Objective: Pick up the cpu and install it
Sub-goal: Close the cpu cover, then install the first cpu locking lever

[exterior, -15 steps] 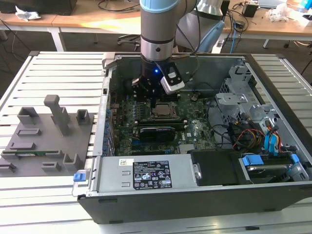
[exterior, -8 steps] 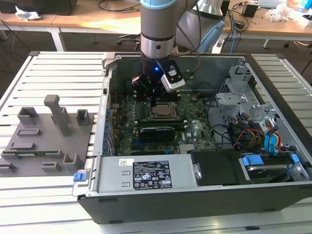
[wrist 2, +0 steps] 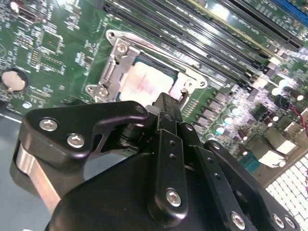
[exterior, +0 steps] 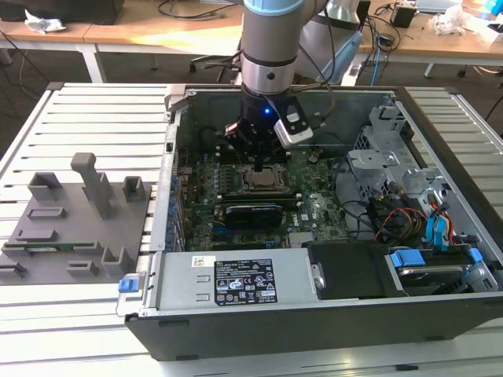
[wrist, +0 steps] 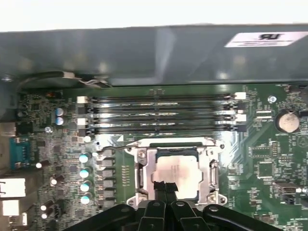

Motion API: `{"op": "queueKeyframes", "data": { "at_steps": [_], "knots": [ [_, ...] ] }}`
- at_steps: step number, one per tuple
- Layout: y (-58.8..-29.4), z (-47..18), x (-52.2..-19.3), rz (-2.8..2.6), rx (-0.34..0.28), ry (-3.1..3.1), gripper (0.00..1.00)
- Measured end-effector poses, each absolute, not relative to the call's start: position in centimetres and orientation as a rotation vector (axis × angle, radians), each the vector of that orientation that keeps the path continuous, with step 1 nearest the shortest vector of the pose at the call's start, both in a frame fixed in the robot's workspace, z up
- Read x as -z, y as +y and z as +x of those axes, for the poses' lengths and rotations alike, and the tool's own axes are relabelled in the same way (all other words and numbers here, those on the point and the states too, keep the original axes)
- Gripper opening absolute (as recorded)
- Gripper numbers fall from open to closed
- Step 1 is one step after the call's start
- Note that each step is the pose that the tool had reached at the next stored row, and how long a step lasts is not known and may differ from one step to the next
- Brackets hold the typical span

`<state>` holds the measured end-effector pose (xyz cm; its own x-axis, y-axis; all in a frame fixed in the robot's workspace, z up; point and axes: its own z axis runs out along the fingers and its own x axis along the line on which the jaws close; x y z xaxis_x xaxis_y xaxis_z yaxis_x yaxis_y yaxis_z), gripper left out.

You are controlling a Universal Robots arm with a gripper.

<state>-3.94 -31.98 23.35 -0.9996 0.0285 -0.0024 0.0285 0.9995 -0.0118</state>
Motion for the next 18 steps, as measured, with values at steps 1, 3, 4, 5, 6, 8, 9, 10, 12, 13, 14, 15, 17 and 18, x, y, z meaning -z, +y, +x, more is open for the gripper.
{"op": "queueKeyframes", "data": {
  "at_steps": [1, 3, 4, 5, 6, 8, 9, 10, 12, 13, 14, 15, 17, 18],
  "knots": [
    [-31.98, -3.72, -23.35, 0.045, 0.019, 3.139, 0.11],
    [-31.98, -3.34, -23.35, 0.045, 0.018, 3.139, 0.11],
    [-31.98, -3.10, -23.35, 0.045, 0.019, 3.139, 0.11],
    [-31.98, -2.97, -23.35, 0.045, 0.019, 3.139, 0.11],
    [-31.98, -2.88, -23.35, 0.045, 0.019, 3.139, 0.11],
    [-31.98, -2.86, -23.35, 0.045, 0.018, 3.139, 0.11],
    [-31.98, -2.85, -23.35, 0.045, 0.019, 3.139, 0.11],
    [-31.98, -2.85, -23.35, 0.045, 0.018, 3.139, 0.11],
    [-31.98, -2.84, -23.35, 0.045, 0.019, 3.139, 0.11],
    [-31.98, -2.84, -23.35, 0.045, 0.019, 3.139, 0.11],
    [-31.98, -2.83, -23.35, 0.045, 0.019, 3.139, 0.11],
    [-31.98, -2.82, -23.35, 0.045, 0.018, 3.139, 0.11],
    [-31.98, -2.81, -23.35, 0.045, 0.019, 3.139, 0.11],
    [-31.98, -2.81, -23.35, 0.045, 0.018, 3.139, 0.11]
  ]
}}
